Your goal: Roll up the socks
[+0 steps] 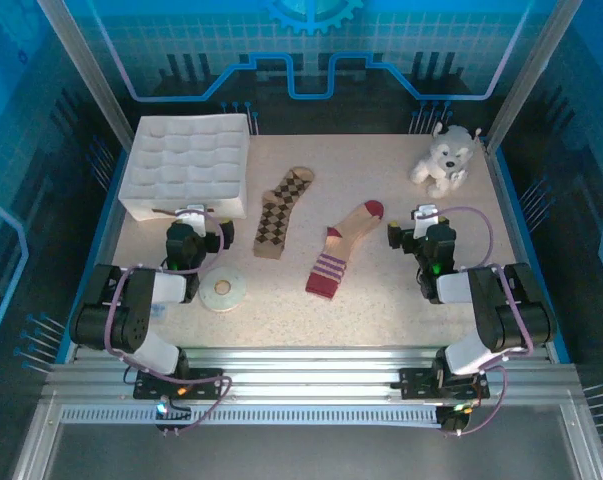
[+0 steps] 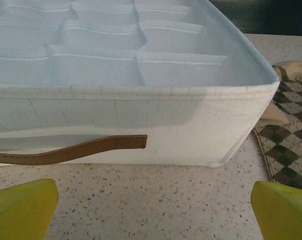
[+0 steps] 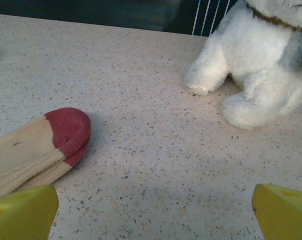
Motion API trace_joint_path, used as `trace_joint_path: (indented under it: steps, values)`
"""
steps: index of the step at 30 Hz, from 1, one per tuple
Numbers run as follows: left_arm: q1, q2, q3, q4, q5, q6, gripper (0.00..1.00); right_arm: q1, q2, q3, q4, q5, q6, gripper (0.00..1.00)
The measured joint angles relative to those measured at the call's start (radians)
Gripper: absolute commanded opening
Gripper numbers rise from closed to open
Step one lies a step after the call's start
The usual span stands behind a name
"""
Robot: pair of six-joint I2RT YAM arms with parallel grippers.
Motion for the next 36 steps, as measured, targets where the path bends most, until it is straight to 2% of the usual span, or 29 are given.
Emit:
trace_joint_path:
  steps: [12,36]
  values:
    - [0.003,0.0,0.0,0.0,0.003,0.0,0.99,0.0,0.0,0.0,-0.017,-0.051,-0.002,1.0]
    - [0.003,0.0,0.0,0.0,0.003,0.0,0.99,0.0,0.0,0.0,-0.023,-0.055,-0.004,1.0]
